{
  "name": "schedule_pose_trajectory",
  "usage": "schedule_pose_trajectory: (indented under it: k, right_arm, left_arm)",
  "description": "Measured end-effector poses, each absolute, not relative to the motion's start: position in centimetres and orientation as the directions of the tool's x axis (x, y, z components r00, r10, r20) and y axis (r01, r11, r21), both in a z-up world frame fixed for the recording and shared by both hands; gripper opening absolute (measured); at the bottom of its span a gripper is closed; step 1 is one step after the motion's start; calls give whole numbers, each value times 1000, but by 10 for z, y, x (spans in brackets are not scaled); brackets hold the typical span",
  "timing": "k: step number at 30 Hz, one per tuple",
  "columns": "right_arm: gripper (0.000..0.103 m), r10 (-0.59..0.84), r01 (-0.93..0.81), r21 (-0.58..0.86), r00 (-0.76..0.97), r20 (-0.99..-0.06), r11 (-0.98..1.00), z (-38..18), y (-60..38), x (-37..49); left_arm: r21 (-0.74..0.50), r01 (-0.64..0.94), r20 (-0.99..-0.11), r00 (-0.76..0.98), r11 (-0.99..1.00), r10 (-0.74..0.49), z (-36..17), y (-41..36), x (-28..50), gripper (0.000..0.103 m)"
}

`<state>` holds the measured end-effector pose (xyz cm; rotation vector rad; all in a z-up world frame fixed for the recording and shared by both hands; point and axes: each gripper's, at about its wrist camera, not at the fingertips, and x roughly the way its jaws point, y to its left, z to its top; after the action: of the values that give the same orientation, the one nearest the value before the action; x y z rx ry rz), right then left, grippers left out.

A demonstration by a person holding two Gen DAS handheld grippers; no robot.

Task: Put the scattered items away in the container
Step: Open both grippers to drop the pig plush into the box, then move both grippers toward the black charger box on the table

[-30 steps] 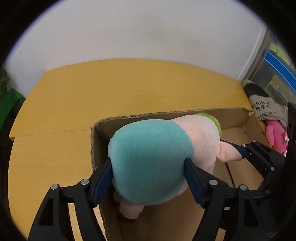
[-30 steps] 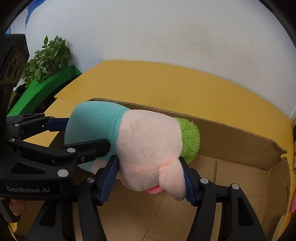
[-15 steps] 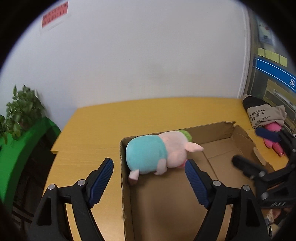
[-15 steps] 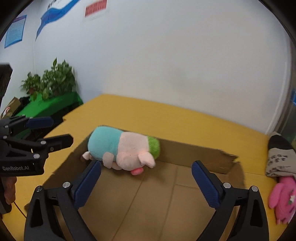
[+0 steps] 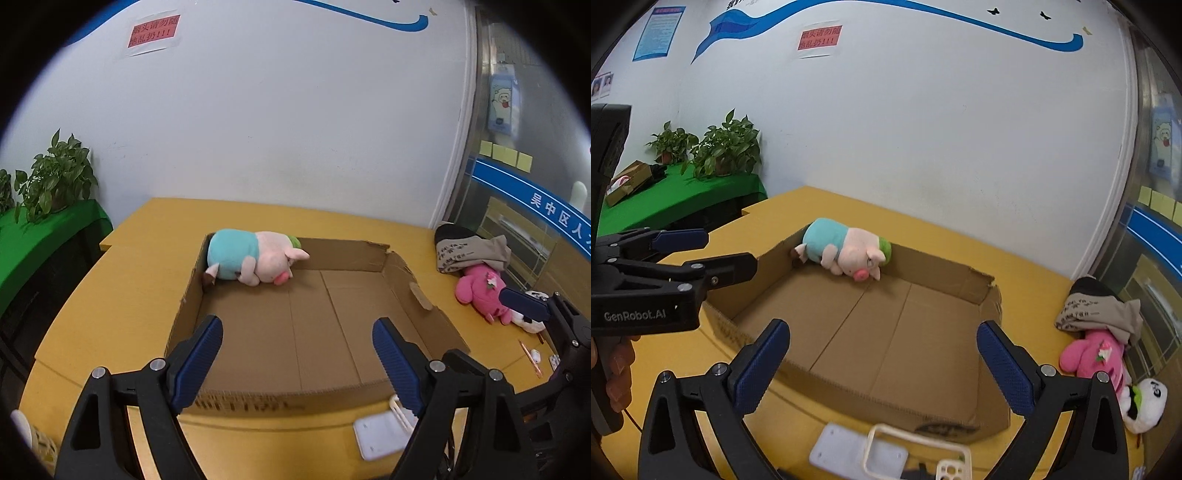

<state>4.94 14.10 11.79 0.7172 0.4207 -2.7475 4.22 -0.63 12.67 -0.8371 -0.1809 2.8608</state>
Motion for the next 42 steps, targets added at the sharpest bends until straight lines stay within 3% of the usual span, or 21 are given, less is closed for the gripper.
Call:
schedule_pose_trajectory:
  k: [16, 25, 28, 33, 42]
  right_arm:
    - [103, -190, 214, 29, -789, -585, -976, 92, 186, 74]
    - [103, -197, 219, 45, -746, -636, -975, 71, 216, 72]
    - [103, -196, 221, 45, -735, -649, -974, 60, 223, 67]
    - [103, -179, 180, 73, -693, -699, -981, 38, 224, 43]
    - [103, -155, 169, 48, -706, -691, -985, 34, 194, 26]
  left_arm:
    - [-47, -192, -543, -819, -980, 186, 124, 33, 90, 83]
    - [-109, -212, -599, -766, -971, 235, 89, 52, 78, 83]
    - [-93, -184, -645, -738, -979, 200, 78, 58, 70, 83]
    - [-137, -215, -655, -713, -967, 252, 61, 55, 69, 83]
    - [-178, -217, -623, -730, -960, 280, 60, 16, 50, 83]
